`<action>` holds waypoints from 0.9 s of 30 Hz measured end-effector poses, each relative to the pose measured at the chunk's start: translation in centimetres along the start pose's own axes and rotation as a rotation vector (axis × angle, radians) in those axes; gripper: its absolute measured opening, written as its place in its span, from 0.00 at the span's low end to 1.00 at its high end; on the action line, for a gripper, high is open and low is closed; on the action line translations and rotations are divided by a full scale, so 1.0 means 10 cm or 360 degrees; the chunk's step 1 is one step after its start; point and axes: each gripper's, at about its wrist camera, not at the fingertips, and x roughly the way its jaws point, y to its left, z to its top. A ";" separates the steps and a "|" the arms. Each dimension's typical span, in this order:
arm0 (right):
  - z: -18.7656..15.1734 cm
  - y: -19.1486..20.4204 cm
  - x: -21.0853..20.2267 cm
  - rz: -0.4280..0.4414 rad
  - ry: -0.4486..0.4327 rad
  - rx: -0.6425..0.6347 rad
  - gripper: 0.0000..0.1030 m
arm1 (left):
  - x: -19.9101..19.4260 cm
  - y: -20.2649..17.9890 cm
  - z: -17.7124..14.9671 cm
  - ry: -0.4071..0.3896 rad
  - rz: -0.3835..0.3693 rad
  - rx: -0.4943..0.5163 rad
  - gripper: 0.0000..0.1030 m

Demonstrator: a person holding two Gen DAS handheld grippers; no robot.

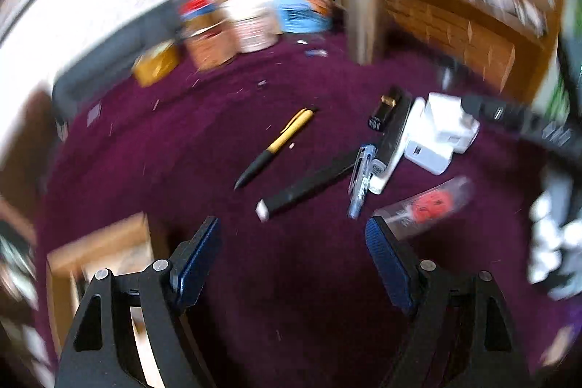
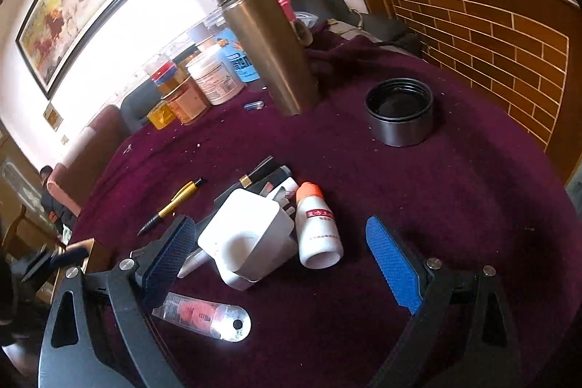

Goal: Organize rigid objects
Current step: 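Grasp the second black white-capped marker with the left tool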

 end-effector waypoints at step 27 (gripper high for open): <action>-0.06 -0.03 0.10 0.0002 0.0079 0.0013 0.93 | 0.29 -0.10 -0.18 0.0176 -0.0121 -0.0217 0.35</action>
